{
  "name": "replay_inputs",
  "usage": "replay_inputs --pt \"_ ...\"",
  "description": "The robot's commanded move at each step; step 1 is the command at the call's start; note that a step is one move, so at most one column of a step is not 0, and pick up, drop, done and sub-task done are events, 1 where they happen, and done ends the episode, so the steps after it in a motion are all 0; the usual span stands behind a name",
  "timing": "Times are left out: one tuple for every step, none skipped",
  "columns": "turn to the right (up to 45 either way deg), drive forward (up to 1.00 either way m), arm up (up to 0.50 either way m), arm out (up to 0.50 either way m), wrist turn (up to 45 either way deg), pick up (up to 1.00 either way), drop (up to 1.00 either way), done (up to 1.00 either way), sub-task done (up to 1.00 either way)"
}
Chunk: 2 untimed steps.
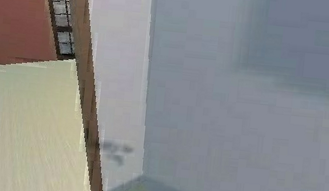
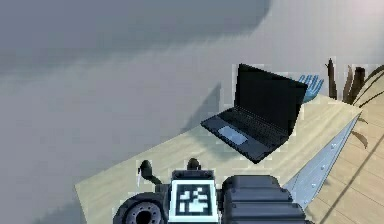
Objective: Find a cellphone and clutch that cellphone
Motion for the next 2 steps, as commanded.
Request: replay_inputs --pt "0.0 0.0 -0.28 0.0 0.0 0.0 0.0 0.0 0.0" --pt "0.0 0.0 0.0 0.0 0.0 1.0 0.0 0.0 0.0"
